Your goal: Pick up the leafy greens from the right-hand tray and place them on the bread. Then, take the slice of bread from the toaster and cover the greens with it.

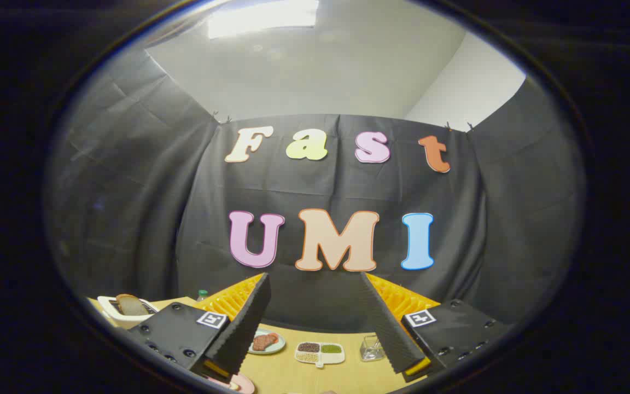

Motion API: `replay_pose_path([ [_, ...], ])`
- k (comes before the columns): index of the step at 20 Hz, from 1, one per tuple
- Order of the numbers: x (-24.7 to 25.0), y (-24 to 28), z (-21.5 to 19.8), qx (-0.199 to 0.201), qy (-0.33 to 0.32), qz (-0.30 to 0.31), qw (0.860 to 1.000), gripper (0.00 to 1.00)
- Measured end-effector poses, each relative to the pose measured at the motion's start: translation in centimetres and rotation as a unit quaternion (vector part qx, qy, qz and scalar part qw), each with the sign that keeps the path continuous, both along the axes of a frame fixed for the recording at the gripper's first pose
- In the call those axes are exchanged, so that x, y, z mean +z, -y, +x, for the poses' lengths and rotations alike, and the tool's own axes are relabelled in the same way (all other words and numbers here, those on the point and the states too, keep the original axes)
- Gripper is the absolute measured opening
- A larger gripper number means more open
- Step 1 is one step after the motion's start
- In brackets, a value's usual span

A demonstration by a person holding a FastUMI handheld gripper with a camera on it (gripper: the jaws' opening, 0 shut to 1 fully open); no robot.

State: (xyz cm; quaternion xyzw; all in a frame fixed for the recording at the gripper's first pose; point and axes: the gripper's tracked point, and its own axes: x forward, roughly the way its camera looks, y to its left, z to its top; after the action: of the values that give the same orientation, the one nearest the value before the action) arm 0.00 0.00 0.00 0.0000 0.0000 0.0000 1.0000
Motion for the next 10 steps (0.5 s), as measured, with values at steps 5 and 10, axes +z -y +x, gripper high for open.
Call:
replay_pose_path([
  [5, -0.4, 1.5, 0.6, -0.013, -0.004, 0.004, 1.000, 1.00],
  [10, -0.7, 1.8, 1.1, -0.011, -0.006, -0.002, 1.000, 1.00],
])
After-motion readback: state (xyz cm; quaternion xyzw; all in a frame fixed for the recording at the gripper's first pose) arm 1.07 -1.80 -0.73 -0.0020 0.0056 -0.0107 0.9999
